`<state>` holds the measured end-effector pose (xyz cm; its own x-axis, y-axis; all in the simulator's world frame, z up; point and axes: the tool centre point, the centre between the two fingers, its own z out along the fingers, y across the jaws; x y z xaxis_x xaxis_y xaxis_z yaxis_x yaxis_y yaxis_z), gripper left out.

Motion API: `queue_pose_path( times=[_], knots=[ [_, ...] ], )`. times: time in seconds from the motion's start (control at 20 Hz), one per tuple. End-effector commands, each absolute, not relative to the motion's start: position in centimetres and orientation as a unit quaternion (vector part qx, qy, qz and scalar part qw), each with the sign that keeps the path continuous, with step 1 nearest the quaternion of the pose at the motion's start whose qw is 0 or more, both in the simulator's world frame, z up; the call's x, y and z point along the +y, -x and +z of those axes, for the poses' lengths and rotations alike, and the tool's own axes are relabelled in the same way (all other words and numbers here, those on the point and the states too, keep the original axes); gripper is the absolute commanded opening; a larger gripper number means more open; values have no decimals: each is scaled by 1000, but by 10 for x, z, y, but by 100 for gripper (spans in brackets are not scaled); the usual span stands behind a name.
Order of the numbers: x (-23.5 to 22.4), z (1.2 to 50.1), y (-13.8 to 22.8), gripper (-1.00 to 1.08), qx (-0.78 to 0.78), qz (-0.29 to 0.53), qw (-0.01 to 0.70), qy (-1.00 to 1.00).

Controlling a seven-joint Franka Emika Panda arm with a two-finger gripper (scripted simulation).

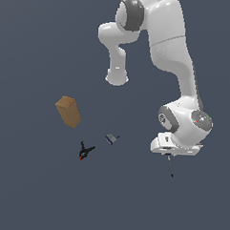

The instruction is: Pick up a designated object from a clutter of objects.

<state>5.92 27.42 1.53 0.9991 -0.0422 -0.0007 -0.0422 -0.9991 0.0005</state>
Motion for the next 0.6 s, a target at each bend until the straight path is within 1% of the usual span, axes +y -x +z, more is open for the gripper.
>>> queue_pose_path(
  times=[0.0, 0.55],
  knots=[
    [274, 15, -60, -100, -21, 0, 0, -1000],
    [272, 20, -58, -100, -21, 0, 0, -1000]
  ],
)
